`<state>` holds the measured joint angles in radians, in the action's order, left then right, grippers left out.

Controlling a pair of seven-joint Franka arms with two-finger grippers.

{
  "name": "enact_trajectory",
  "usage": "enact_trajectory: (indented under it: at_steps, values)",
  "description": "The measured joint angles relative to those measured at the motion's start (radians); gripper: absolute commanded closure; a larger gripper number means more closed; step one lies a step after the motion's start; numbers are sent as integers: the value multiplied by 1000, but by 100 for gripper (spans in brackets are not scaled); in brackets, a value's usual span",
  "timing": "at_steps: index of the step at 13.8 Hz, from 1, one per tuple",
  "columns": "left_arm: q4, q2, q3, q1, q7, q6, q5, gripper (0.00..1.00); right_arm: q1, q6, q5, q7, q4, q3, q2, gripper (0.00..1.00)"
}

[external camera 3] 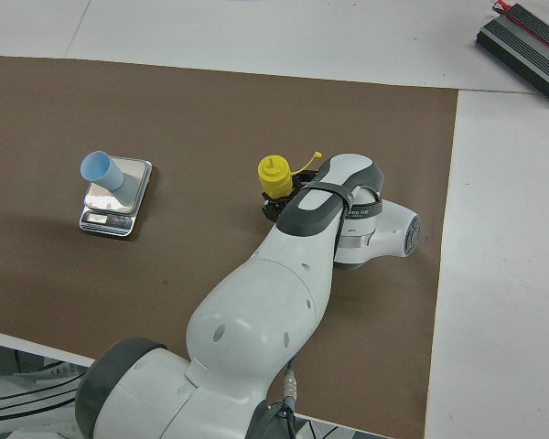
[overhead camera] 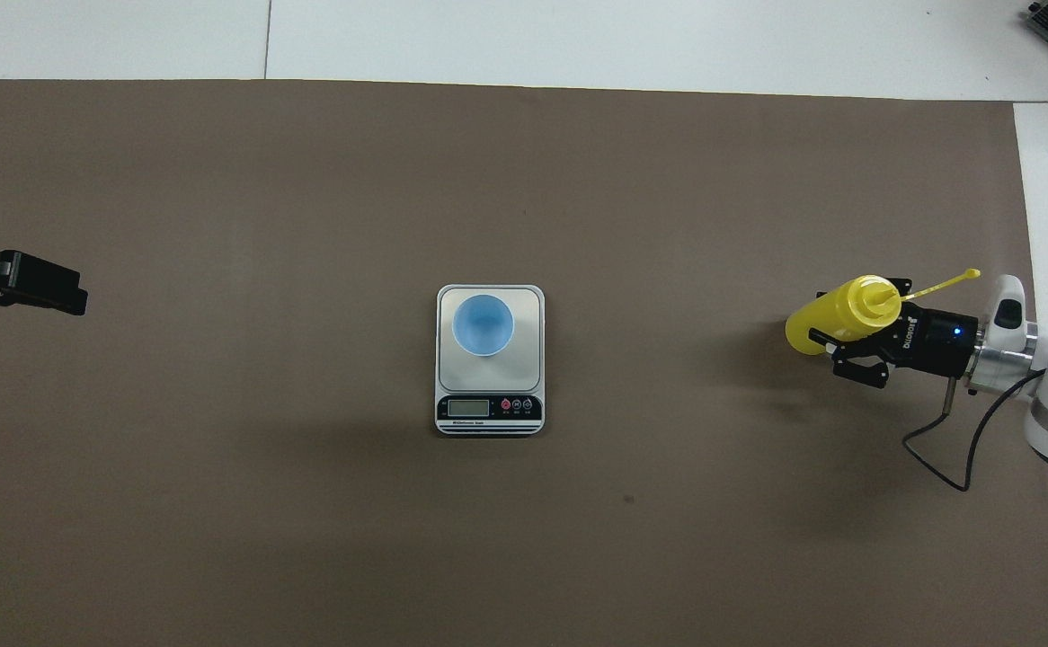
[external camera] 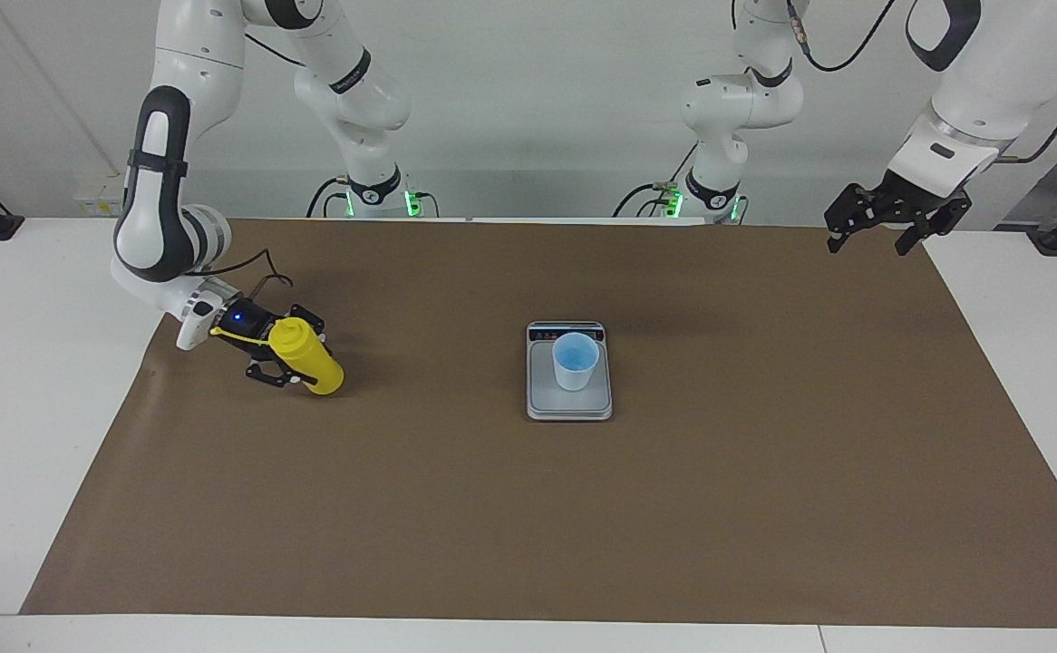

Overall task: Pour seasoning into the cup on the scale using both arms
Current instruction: 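Lower the yellow bottle onto the table and open the right gripper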

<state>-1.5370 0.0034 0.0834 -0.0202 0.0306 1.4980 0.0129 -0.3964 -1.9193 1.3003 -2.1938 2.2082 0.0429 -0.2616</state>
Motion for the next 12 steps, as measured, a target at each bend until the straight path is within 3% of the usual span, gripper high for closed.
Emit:
enact_trajectory:
  at_steps: [3, 4, 5, 6, 12]
  values:
    - [0, 0, 0, 0, 0, 0, 0, 0, 0, 0, 4, -23, 13, 0, 0, 100]
    - [0, 0, 0, 0, 0, 0, 0, 0, -1, 0, 5, -38, 14, 0, 0, 89]
    - [0, 0, 0, 0, 0, 0, 0, 0, -2, 0, 5, -54, 14, 0, 0, 67]
    - [0, 0, 0, 0, 0, 0, 0, 0, -3, -1, 5, -66, 14, -1, 0, 1]
    - [0, 0, 0, 0, 0, 0, 0, 0, -4, -4, 5, -119, 12, -2, 5, 0]
